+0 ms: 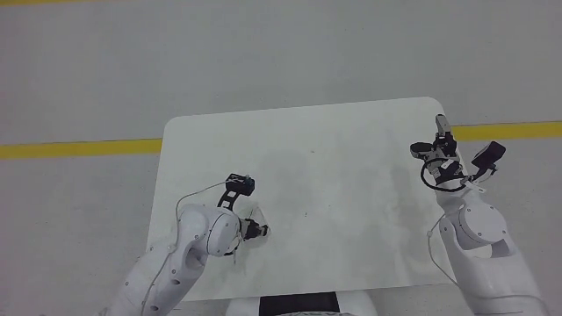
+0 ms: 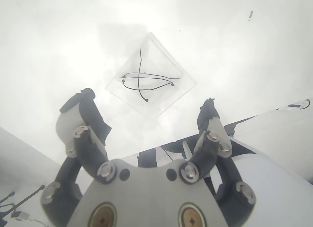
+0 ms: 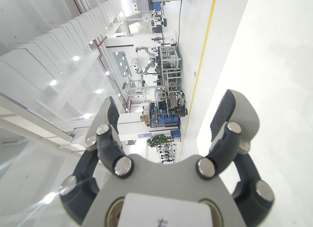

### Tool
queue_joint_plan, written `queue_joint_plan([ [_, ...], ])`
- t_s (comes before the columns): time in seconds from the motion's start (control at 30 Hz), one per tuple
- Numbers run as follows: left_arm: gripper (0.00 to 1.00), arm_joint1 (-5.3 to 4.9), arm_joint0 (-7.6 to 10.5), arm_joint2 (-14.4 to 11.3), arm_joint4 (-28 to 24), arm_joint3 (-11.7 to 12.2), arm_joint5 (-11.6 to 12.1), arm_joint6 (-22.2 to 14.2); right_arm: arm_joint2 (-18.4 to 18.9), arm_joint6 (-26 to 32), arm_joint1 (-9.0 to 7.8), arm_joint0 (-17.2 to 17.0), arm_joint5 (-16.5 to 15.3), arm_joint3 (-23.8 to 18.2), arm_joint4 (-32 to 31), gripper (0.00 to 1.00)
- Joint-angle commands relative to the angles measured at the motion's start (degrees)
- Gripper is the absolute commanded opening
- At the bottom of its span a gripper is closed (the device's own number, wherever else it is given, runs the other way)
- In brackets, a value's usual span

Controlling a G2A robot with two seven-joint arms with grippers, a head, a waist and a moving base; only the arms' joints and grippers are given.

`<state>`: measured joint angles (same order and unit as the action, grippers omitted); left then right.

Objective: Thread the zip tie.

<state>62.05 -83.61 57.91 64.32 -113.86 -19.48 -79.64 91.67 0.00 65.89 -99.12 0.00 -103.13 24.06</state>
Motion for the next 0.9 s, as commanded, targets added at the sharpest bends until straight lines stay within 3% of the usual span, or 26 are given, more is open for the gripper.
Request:
queue_joint_plan([
  [0.0, 1.00, 0.01, 0.01, 0.0, 0.1, -0.1, 0.0, 0.0, 0.0, 0.0, 0.00, 0.0, 0.0, 0.0, 0.0, 1.00],
  [0.2, 1.00, 0.01, 0.01, 0.0, 0.1, -0.1, 0.0, 0.0, 0.0, 0.0, 0.00, 0.0, 0.0, 0.0, 0.0, 1.00],
  [0.33, 1.00, -0.09, -1.18, -0.4, -0.1, -0.9, 1.8, 2.6, 0.0, 0.0, 0.00, 0.0, 0.0, 0.0, 0.0, 1.00],
  [0.6, 1.00, -0.14, -1.09, -0.3, 0.1, -1.3, 1.1, 1.0, 0.0, 0.0, 0.00, 0.0, 0.0, 0.0, 0.0, 1.00],
  [0.73, 1.00, -0.22, -1.54, 0.2, -0.9, -1.1, 2.1, 3.1, 0.0, 0.0, 0.00, 0.0, 0.0, 0.0, 0.0, 1.00],
  [0.87, 0.96, -0.50, -1.90, 0.8, 0.2, -2.3, 2.5, 2.1, 0.0, 0.0, 0.00, 0.0, 0.0, 0.0, 0.0, 1.00],
])
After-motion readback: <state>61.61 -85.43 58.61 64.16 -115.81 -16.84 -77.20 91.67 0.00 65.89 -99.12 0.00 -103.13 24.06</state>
